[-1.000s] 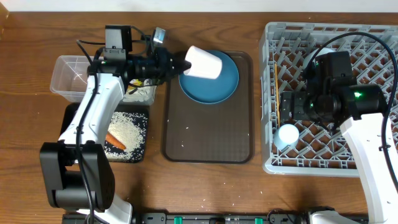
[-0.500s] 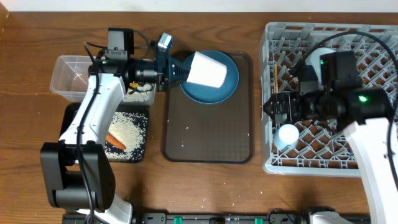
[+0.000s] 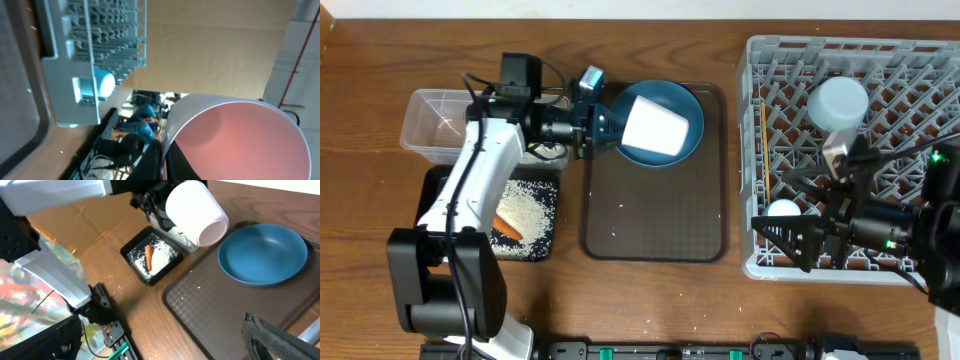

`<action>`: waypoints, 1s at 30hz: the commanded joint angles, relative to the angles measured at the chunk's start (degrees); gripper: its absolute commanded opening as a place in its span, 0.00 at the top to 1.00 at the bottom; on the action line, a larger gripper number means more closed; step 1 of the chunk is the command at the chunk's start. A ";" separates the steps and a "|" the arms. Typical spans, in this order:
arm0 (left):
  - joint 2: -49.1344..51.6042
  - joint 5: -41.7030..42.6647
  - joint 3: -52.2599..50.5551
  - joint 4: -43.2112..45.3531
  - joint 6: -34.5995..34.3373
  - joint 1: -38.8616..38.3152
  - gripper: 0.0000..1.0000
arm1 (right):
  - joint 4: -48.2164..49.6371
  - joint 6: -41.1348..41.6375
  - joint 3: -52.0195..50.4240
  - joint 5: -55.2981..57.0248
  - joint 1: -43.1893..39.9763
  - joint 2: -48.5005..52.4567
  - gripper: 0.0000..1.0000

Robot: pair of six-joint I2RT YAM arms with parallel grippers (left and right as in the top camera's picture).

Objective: Sort waste into correct bins and load items into the dishwasher rack
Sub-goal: 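Hold the pink cup out toward the right gripper and approach with right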

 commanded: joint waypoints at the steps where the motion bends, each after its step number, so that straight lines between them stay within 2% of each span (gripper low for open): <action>1: -0.96 2.86 0.61 -0.20 1.55 -2.86 0.94 | -0.04 -4.13 0.13 -2.78 0.00 1.46 0.01; 10: -1.20 2.84 0.63 1.64 1.51 -8.57 0.94 | 0.35 -7.34 0.13 -3.56 1.95 6.29 0.01; 23: -1.22 2.86 0.63 1.64 1.53 -8.92 0.94 | 5.49 -7.30 0.02 -3.50 7.39 15.82 0.01; 30: -1.22 2.86 0.63 1.81 1.57 -8.92 0.94 | 9.38 -5.88 0.02 -3.52 9.66 22.29 0.05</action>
